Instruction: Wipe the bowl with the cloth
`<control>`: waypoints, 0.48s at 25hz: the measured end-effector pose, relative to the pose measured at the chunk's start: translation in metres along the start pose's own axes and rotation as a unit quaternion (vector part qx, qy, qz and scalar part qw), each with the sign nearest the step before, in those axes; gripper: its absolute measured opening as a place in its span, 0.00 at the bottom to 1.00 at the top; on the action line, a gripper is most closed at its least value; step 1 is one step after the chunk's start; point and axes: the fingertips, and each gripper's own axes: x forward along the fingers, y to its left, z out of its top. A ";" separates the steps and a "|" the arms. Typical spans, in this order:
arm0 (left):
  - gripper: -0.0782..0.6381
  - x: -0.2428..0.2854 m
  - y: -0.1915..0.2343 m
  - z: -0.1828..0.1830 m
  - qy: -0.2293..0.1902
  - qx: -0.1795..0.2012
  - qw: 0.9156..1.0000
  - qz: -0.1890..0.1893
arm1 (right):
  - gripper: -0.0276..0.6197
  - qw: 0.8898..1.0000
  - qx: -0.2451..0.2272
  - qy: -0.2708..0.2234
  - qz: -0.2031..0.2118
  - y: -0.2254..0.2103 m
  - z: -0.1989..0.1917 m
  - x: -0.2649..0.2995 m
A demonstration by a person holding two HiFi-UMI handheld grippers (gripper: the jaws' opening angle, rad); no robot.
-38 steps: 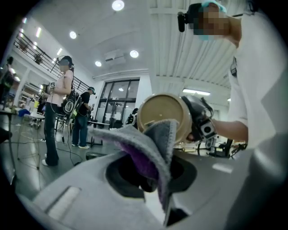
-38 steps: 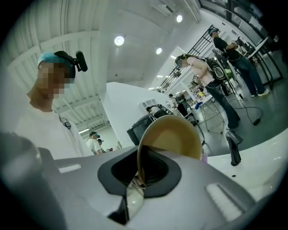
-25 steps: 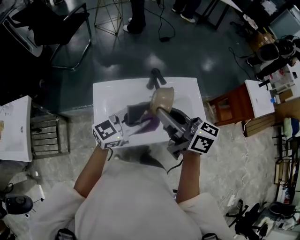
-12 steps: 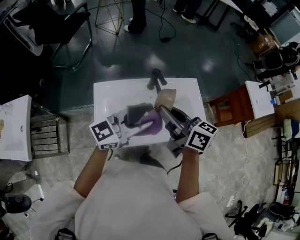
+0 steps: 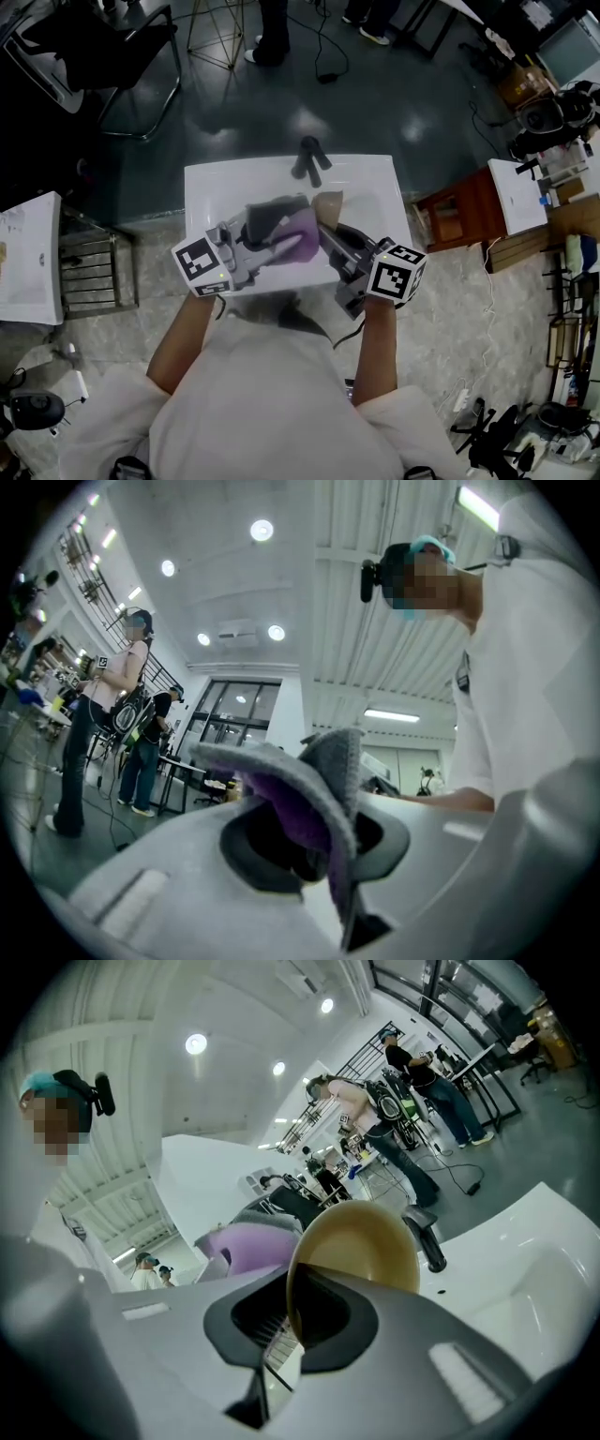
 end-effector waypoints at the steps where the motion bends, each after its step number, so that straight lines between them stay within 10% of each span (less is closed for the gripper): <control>1: 0.20 -0.001 0.002 0.002 -0.007 -0.004 1.000 0.003 | 0.06 1.000 -0.002 0.015 -0.002 -0.001 -0.007 0.002; 12: 0.20 0.009 0.003 0.001 0.025 0.049 0.998 0.011 | 0.06 0.990 -0.049 0.125 0.038 0.024 -0.047 0.012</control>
